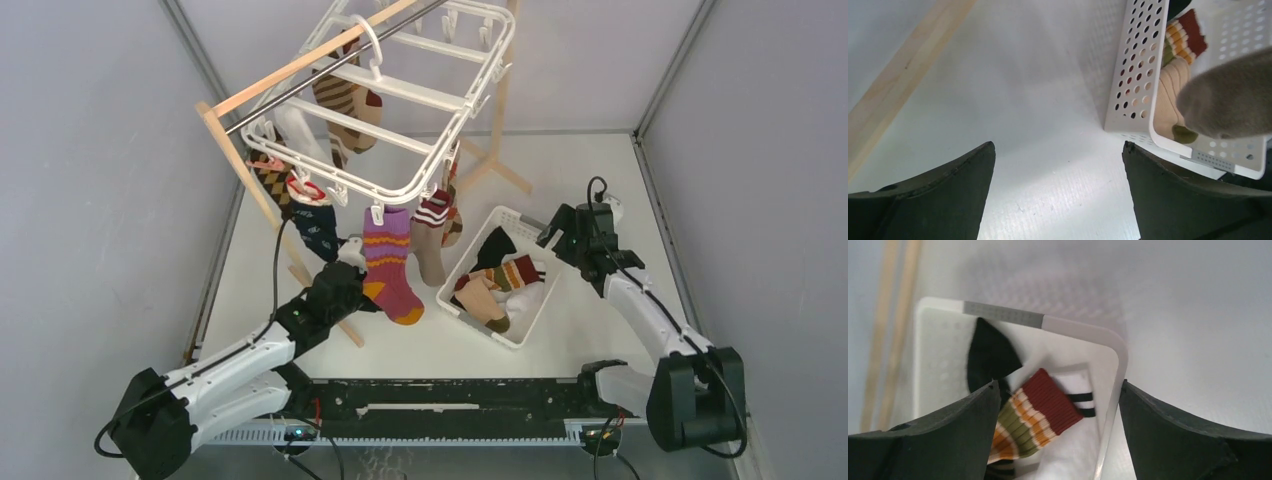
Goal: Clip the socks to the hanger
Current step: Rotate the hanger at the clothesline.
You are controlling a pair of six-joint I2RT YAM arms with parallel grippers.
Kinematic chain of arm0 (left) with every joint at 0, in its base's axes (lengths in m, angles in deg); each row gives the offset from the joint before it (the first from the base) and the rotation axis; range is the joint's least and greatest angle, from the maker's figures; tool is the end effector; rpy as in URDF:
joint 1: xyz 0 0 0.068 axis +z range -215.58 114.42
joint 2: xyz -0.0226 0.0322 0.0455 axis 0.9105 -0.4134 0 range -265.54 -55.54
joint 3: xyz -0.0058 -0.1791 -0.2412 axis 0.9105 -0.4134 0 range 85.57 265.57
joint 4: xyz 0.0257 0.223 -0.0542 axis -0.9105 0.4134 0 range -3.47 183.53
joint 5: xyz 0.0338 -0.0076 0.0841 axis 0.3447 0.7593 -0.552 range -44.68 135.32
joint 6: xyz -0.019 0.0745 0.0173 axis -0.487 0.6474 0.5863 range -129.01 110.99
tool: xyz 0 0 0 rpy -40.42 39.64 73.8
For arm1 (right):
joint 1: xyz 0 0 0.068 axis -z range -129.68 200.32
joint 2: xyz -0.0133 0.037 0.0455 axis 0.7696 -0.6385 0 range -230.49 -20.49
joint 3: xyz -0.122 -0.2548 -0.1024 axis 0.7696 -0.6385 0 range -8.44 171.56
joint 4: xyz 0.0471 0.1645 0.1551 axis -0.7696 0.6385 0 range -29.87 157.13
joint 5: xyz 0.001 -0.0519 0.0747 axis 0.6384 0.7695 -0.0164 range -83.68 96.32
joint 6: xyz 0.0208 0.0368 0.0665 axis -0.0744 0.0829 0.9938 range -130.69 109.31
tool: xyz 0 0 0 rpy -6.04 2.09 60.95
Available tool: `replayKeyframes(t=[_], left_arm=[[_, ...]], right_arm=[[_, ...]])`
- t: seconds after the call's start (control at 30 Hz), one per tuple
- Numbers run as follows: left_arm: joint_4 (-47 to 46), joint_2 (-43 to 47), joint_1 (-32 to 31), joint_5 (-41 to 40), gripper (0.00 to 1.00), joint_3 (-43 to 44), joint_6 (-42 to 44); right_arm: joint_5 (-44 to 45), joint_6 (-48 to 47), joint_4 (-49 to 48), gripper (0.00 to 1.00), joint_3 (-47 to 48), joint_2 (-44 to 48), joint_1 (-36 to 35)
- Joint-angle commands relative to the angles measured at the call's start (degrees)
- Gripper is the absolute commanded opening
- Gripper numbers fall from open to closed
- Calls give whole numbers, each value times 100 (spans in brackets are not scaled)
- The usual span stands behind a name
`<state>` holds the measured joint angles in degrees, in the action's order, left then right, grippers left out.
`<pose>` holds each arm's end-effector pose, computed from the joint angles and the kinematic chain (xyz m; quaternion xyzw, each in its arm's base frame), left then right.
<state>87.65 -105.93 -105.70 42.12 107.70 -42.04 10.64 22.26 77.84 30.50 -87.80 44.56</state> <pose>0.1340 -0.1080 0.2219 0.0392 0.8622 -0.2812 0.4195 0.2198 0.0170 0.2334 0.2315 0.8975 0.0909 0.3642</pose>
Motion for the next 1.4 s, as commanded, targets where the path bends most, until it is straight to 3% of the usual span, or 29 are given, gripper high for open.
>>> replayKeyframes(t=[0.0,0.13,0.27,0.37,0.5,0.53,0.6,0.67,0.77,0.9,1.17,1.37], left_arm=[[-153,-100,-40,-261,100,37,-29],[-170,-77,-38,-272,100,3,46],[-311,175,-59,-334,100,-247,103],[-294,554,-151,-534,100,-464,122],[-304,1080,-381,-538,100,-718,-10],[-367,1202,-404,-320,100,-778,-109],[-747,1511,-409,169,100,-970,-368],[-1203,1956,-424,586,100,-1227,-676],[-867,2634,-542,381,100,-1282,-675],[505,3265,-680,-134,100,-1003,-267],[649,4200,-1028,1039,100,-1151,-175],[369,3890,-1898,593,100,-1053,-22]], right_arm=[[600,12,-18,93,412,645,-638],[1652,-82,0,87,441,1008,-1541],[3337,-250,-149,84,392,1200,-2578],[2824,-258,-448,84,371,1115,-2576],[1238,-69,-718,62,458,883,-1980],[1125,-131,-858,59,434,892,-1981],[1033,-242,-1105,33,382,883,-2021],[933,-268,-1261,17,370,773,-2018],[839,-272,-1408,0,376,623,-2041],[988,-254,-1433,0,378,615,-2162],[1435,-286,-1163,0,233,1218,-2513],[1604,-466,-1162,0,236,1825,-2531]])
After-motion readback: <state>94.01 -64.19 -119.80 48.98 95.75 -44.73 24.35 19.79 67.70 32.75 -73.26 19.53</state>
